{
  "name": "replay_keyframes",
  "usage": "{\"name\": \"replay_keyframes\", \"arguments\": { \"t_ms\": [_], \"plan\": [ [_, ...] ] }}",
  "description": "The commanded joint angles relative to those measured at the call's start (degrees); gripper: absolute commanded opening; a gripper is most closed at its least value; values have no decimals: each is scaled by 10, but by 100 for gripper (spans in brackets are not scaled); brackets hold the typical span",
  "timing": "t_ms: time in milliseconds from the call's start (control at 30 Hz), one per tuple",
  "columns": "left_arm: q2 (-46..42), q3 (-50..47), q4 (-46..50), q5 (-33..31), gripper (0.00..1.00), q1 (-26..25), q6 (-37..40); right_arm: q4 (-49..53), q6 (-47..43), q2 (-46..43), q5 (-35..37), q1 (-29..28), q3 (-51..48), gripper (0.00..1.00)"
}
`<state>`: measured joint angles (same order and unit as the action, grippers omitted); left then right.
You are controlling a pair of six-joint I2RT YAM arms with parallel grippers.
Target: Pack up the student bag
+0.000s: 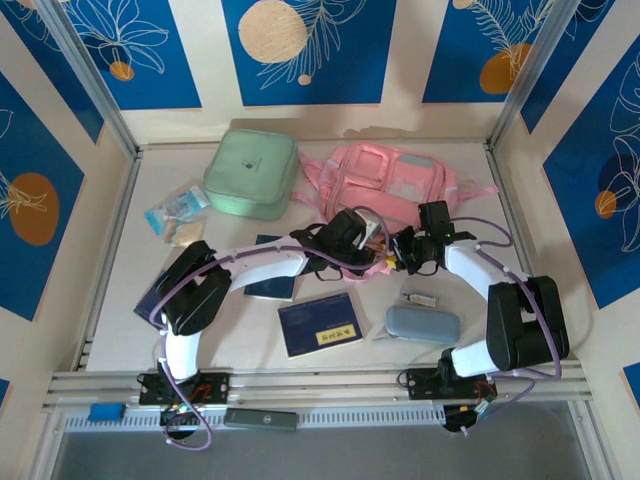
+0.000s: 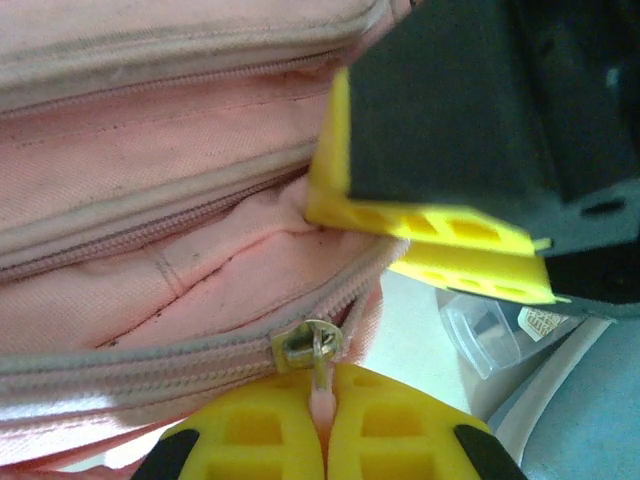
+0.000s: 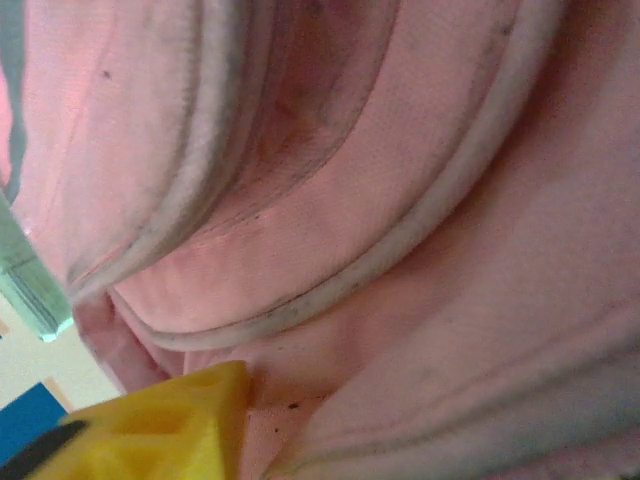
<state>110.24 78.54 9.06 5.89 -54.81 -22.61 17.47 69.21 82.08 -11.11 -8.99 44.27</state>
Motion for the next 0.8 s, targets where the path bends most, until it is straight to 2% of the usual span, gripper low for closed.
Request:
{"name": "replay_keyframes", "arguments": {
  "t_ms": [0,100,233,467,633,767],
  "plan": [
    [-25,21,-14,25,0,-7,13,11,-85,12,48,9,33,12],
    [-47,19,33,-5,0,-4,47,41,-150,7,67,32,40,0],
    [-73,8,103,-72,0,15,72,103,-226,10,82,66,63,0],
    [-98,-42,105,-23,0,114,62,135,-303,-19,37,144,88,0],
    [-84,-47,72,1,0,175,69,179,-344,-10,26,173,146,0],
    [-61,-28,40,8,0,213,70,205,-378,-6,12,174,177,0]
  ]
}}
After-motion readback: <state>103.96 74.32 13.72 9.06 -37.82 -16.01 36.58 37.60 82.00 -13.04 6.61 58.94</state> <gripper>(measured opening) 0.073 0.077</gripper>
